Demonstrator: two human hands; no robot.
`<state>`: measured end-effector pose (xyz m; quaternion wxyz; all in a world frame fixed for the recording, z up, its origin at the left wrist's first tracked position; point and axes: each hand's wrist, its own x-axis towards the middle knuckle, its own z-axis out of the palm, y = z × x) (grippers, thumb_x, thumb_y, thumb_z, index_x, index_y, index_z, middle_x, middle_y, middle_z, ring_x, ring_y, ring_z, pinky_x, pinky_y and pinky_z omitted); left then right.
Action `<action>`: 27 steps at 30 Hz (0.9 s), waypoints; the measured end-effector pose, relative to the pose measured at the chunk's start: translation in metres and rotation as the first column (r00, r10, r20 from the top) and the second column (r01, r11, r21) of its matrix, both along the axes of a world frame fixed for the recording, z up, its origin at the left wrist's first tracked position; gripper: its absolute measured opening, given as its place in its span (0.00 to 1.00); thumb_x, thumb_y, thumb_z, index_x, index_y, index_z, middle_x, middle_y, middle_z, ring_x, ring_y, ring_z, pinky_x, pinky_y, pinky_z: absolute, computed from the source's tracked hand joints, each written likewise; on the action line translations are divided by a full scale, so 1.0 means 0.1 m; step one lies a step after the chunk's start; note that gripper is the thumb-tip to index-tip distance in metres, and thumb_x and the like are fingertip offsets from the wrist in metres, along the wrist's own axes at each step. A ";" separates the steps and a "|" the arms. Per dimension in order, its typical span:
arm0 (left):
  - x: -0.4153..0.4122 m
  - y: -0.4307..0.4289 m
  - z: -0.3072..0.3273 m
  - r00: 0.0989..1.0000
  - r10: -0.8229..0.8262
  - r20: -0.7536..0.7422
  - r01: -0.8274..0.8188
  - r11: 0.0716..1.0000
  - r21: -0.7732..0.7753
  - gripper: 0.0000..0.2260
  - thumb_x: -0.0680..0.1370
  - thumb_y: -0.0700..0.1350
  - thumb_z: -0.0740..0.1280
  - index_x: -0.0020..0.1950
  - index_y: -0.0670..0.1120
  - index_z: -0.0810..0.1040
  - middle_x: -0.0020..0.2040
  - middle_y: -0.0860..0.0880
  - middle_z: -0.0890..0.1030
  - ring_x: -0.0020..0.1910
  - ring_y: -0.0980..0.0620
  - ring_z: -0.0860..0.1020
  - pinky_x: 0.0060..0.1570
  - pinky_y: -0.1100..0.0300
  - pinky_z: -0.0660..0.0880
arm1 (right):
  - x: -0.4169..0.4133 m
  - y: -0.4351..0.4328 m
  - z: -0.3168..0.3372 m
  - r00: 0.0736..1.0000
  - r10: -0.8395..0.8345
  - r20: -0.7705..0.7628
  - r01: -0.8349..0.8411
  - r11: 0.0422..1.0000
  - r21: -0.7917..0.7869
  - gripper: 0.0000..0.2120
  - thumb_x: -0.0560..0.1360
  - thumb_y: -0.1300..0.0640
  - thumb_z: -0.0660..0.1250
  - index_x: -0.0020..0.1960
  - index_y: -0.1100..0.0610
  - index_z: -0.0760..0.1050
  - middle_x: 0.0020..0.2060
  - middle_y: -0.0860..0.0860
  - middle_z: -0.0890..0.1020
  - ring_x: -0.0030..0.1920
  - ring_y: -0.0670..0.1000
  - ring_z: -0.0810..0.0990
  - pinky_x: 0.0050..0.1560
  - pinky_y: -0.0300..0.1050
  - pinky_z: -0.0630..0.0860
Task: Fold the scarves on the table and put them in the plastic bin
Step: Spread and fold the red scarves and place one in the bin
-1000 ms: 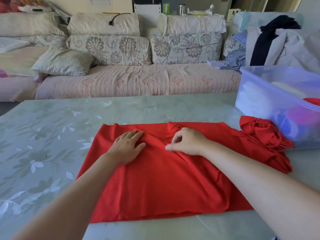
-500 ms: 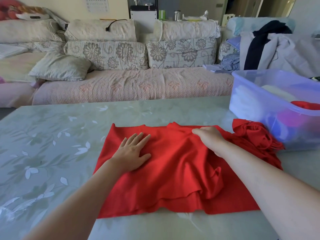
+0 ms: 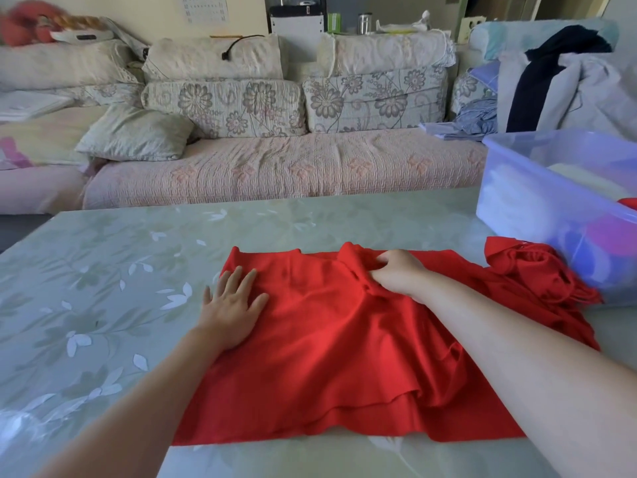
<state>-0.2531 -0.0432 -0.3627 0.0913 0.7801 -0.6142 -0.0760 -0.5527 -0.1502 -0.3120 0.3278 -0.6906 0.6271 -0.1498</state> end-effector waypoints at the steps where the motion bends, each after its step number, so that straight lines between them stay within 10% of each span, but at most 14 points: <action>1: 0.04 0.03 0.00 1.000 0.023 -0.003 -0.023 1.000 -0.018 0.29 0.81 0.62 0.52 0.80 0.56 0.51 0.80 0.52 0.51 0.79 0.50 0.48 0.76 0.47 0.45 | 0.04 0.01 -0.01 1.000 0.020 -0.022 -0.020 1.000 0.007 0.14 0.69 0.44 0.73 0.47 0.52 0.84 0.43 0.47 0.85 0.47 0.50 0.83 0.44 0.41 0.75; 8: 0.26 0.14 0.19 0.942 0.324 0.091 -0.309 0.940 -0.144 0.11 0.80 0.47 0.60 0.58 0.44 0.76 0.58 0.42 0.75 0.60 0.41 0.70 0.58 0.48 0.67 | 0.20 0.12 0.08 0.981 -0.011 -0.196 -0.009 0.995 -0.099 0.11 0.70 0.51 0.70 0.33 0.55 0.74 0.36 0.49 0.82 0.44 0.54 0.82 0.34 0.42 0.68; 14: 0.26 0.23 0.38 0.931 0.265 -0.251 -0.339 0.883 -0.324 0.07 0.76 0.33 0.52 0.51 0.42 0.66 0.38 0.43 0.74 0.37 0.41 0.75 0.35 0.50 0.69 | 0.33 0.19 0.05 0.995 -0.072 -0.075 0.052 0.970 -0.237 0.10 0.72 0.46 0.68 0.38 0.51 0.76 0.39 0.47 0.81 0.44 0.53 0.80 0.42 0.45 0.71; 19: 0.75 0.40 0.39 0.948 0.296 0.115 -0.283 0.952 -0.117 0.15 0.78 0.34 0.55 0.64 0.43 0.65 0.49 0.40 0.79 0.47 0.39 0.80 0.43 0.50 0.73 | 0.46 0.20 0.05 0.989 0.024 -0.145 -0.047 0.987 -0.156 0.07 0.68 0.49 0.69 0.38 0.52 0.76 0.35 0.48 0.83 0.41 0.52 0.81 0.38 0.44 0.73; 24: 0.83 0.34 0.50 0.905 0.336 0.261 -0.324 0.942 -0.088 0.20 0.74 0.39 0.60 0.66 0.42 0.65 0.59 0.40 0.75 0.59 0.40 0.74 0.53 0.50 0.72 | 0.61 0.17 0.09 0.986 0.068 -0.153 -0.063 0.997 0.034 0.38 0.71 0.52 0.68 0.78 0.51 0.57 0.69 0.55 0.74 0.68 0.57 0.73 0.62 0.45 0.70; 27: 0.78 0.14 0.49 0.969 0.166 0.183 -0.120 0.963 -0.239 0.16 0.72 0.36 0.60 0.60 0.42 0.72 0.57 0.42 0.75 0.58 0.40 0.72 0.54 0.48 0.71 | 0.65 0.12 0.12 0.995 0.062 -0.082 -0.060 0.998 0.027 0.18 0.69 0.53 0.67 0.58 0.52 0.80 0.50 0.53 0.84 0.52 0.55 0.81 0.48 0.44 0.76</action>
